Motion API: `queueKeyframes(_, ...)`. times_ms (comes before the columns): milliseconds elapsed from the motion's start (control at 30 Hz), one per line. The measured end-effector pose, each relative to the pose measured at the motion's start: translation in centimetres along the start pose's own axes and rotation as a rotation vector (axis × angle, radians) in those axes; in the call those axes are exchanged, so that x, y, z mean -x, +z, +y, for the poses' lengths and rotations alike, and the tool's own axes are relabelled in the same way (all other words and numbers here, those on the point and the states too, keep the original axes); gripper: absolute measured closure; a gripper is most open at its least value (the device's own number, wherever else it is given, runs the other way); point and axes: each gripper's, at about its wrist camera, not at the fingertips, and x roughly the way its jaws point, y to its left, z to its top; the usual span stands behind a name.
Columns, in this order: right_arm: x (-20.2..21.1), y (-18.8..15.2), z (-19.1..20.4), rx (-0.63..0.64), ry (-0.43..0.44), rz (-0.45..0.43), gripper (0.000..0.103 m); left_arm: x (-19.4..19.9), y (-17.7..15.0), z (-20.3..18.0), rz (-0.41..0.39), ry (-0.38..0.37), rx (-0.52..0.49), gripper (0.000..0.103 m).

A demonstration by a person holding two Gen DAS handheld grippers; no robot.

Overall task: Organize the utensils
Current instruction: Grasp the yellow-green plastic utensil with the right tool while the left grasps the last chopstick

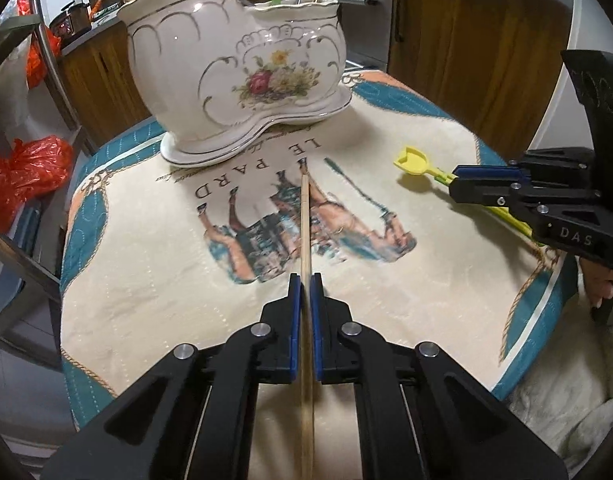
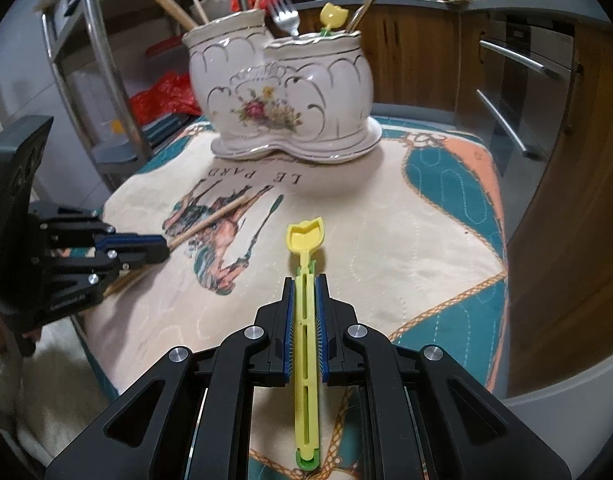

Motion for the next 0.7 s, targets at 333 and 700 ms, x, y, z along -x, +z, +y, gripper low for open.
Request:
queueKeyframes(333, -0.2, -0.3, 0.6, 0.054, -0.022, 0.029, 0.092, 0.3, -0.3, 0.3, 0.0, 0.008, 0.004, 0.097)
queueKeyframes(700, -0.1, -0.5, 1.1, 0.101, -0.027, 0.045, 0.07, 0.9, -0.9, 0.2, 0.008, 0.022, 0.004, 0.064)
